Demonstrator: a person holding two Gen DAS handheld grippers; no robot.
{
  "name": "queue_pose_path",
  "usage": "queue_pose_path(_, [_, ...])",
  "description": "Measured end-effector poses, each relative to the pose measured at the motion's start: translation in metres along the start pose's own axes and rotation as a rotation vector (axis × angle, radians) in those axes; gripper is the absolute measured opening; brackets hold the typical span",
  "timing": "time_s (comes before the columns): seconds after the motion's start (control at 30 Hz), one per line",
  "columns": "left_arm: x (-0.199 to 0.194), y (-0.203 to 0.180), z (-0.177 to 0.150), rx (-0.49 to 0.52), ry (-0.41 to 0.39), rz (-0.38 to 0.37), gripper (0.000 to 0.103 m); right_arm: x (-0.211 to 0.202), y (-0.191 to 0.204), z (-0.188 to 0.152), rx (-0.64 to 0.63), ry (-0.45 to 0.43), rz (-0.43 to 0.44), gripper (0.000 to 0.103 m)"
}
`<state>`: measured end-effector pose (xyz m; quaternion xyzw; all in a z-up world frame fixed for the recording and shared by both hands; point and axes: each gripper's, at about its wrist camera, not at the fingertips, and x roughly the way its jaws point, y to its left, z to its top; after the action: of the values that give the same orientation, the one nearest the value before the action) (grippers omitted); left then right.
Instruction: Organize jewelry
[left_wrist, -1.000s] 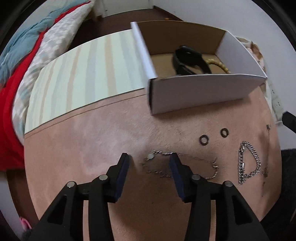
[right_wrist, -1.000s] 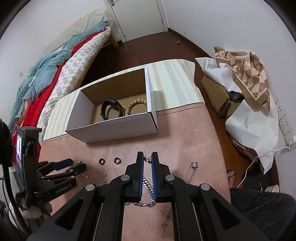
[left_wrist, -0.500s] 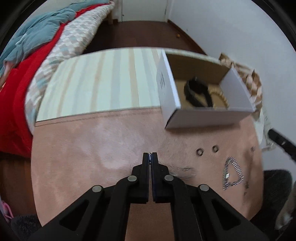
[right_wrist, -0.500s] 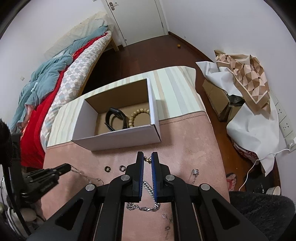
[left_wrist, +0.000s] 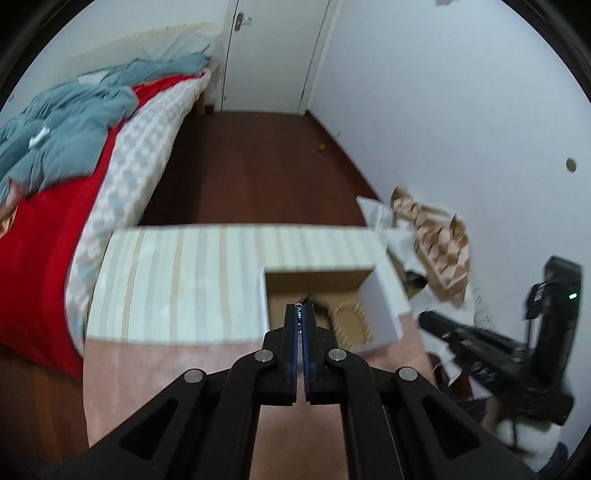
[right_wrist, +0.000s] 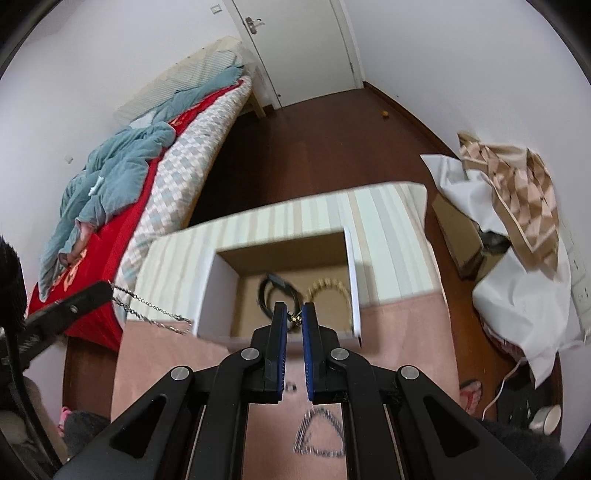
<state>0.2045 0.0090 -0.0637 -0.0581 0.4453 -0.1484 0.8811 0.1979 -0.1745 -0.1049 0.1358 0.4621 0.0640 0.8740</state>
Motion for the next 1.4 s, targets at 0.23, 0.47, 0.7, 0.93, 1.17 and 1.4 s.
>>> queue_pose_path(0.23, [0.056,-0.004,0.029,-0.002,0.086,-0.046,0.0,0.055,-0.005,0.05,-0.024,0.121,0.014,0.008])
queue_pose_path(0.47, [0.122,0.009,0.023,-0.037,0.22,0.001,0.0,0.116,-0.011,0.063,-0.074,0.269,-0.028,0.008])
queue_pose_path(0.7, [0.136,0.02,0.022,-0.075,0.263,0.097,0.005,0.142,-0.021,0.063,-0.037,0.341,-0.023,0.01])
queue_pose_path(0.93, [0.127,0.03,0.018,-0.079,0.223,0.216,0.032,0.123,-0.023,0.059,-0.034,0.295,-0.052,0.057])
queue_pose_path(1.17, [0.106,0.03,0.008,-0.062,0.152,0.295,0.091,0.096,-0.019,0.046,-0.081,0.228,-0.19,0.089])
queue_pose_path(1.4, [0.09,0.03,-0.012,-0.043,0.131,0.335,0.102,0.079,-0.007,0.015,-0.124,0.22,-0.292,0.101])
